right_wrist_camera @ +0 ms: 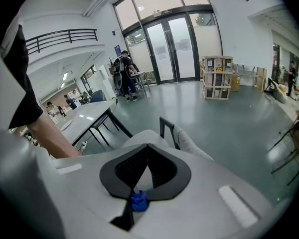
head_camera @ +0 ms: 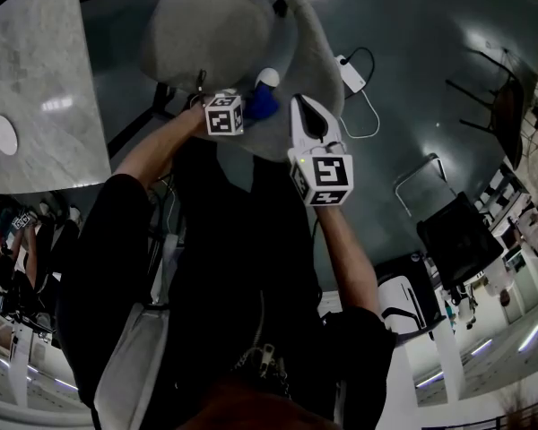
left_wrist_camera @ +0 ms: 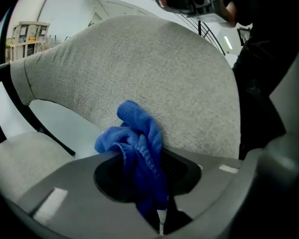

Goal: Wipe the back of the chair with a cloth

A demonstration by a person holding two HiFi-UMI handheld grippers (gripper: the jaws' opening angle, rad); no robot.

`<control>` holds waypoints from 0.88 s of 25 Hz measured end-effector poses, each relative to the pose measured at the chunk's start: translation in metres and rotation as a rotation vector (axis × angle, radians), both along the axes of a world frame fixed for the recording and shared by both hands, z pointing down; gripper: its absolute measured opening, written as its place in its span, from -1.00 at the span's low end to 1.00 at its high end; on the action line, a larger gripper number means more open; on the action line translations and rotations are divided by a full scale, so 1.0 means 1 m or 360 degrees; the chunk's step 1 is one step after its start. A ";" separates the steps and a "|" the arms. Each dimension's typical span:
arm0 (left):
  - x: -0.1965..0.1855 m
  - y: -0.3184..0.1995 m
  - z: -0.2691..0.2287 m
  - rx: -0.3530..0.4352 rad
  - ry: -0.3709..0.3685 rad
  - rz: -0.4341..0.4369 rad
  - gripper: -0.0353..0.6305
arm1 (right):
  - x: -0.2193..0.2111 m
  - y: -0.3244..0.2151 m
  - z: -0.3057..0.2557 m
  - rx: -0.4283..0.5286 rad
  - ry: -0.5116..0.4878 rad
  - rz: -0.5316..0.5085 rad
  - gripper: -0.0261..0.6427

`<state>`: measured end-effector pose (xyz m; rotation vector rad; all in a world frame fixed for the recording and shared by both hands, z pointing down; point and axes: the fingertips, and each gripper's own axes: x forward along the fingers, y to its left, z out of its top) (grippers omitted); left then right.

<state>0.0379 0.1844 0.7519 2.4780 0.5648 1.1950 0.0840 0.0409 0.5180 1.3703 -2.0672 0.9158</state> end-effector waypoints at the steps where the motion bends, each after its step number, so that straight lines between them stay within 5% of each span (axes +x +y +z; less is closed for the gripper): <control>1: -0.007 0.003 0.001 -0.0003 -0.0008 0.0011 -0.54 | -0.002 0.000 0.000 -0.0001 0.0000 -0.0006 -0.91; 14: -0.098 0.026 0.017 -0.0115 -0.0228 0.0323 -0.54 | -0.025 -0.009 0.005 -0.0031 0.0010 -0.0073 -0.91; 22: -0.123 0.021 0.019 -0.0162 -0.0303 0.0397 -0.54 | -0.028 -0.012 0.008 -0.0039 0.0018 -0.0075 -0.91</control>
